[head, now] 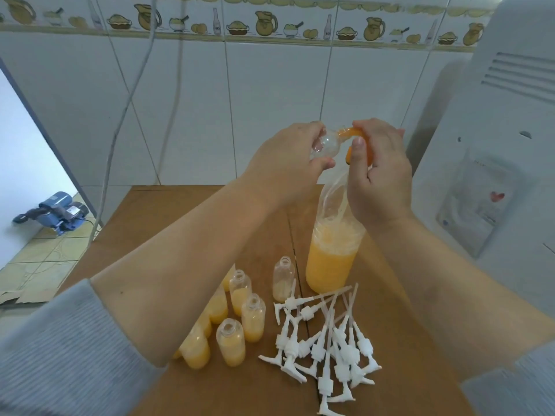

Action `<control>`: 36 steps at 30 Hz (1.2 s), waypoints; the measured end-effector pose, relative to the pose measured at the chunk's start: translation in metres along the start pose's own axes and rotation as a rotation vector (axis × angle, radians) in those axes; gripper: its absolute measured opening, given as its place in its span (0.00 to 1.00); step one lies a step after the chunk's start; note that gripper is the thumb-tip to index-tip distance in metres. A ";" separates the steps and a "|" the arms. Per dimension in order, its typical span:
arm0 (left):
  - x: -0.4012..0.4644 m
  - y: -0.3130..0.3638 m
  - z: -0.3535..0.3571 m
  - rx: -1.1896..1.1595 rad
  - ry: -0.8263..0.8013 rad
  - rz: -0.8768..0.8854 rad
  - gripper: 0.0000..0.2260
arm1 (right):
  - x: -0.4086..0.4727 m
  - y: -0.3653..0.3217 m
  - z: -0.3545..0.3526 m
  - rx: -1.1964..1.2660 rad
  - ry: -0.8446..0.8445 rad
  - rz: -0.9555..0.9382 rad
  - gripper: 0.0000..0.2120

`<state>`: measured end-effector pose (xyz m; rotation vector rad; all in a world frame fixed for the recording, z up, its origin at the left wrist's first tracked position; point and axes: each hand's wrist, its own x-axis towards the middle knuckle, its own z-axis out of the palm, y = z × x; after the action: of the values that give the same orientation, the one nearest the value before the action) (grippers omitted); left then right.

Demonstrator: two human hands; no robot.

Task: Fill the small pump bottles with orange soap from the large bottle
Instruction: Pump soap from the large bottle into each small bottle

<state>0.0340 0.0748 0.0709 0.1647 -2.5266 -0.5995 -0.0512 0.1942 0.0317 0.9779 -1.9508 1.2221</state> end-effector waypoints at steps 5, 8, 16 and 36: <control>0.003 0.009 -0.006 0.037 0.041 0.043 0.16 | 0.006 -0.004 -0.006 0.041 0.035 -0.009 0.17; 0.001 0.006 0.000 0.043 0.008 0.020 0.15 | -0.001 -0.001 0.003 -0.004 0.072 -0.012 0.16; 0.004 0.008 -0.008 0.111 0.013 0.035 0.15 | 0.004 -0.004 -0.009 -0.017 -0.024 -0.023 0.19; 0.001 0.003 0.003 0.123 -0.013 0.043 0.14 | -0.005 0.004 0.011 0.031 0.146 -0.043 0.15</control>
<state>0.0313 0.0778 0.0706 0.1506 -2.5732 -0.4292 -0.0533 0.1865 0.0220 0.9152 -1.7935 1.2670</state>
